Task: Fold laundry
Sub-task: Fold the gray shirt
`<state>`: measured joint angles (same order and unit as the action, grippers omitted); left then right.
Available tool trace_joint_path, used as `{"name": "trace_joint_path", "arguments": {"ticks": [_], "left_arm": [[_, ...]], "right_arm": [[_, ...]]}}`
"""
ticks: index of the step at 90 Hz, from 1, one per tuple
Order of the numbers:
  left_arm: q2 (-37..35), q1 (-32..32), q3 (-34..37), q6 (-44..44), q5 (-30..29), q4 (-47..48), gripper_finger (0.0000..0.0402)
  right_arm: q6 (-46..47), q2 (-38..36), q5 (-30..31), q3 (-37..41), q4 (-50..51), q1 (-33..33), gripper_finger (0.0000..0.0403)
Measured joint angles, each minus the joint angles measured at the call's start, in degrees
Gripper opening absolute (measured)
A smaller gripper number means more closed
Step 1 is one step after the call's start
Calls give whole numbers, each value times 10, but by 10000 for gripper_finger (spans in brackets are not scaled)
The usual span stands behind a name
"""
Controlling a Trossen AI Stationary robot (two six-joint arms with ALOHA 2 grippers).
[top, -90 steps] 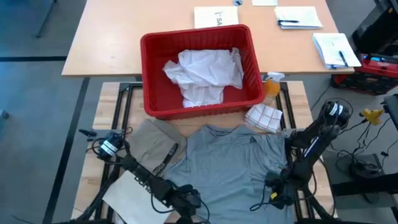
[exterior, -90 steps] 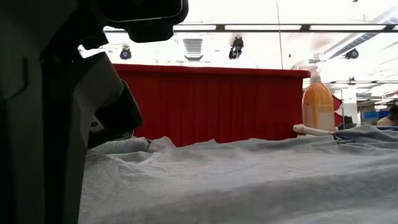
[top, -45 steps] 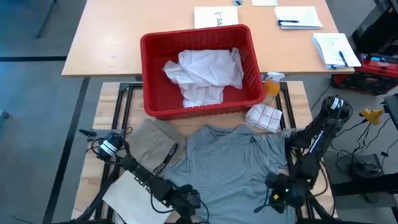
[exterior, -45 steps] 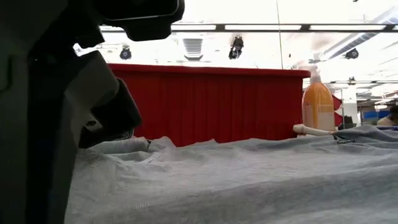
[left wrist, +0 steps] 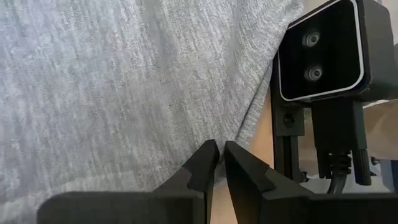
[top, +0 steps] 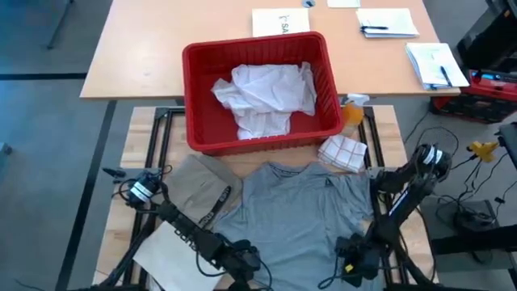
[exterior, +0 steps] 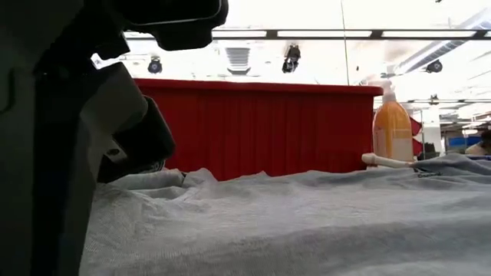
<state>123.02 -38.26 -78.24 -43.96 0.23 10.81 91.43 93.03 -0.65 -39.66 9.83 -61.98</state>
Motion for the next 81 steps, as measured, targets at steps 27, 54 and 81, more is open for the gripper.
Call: {"name": "trace_joint_path", "arguments": {"ticks": [27,54,81], "left_arm": [[-7,-2,0,-1,4,20,25],[-34,-5,2,-1,22,63,25],[-124,-8,3,-14,33,137,25]], "right_arm": [[95,-49,10,2,132,-58,0],[107,-45,32,4,120,-57,0],[102,-45,32,4,122,-56,0]]}}
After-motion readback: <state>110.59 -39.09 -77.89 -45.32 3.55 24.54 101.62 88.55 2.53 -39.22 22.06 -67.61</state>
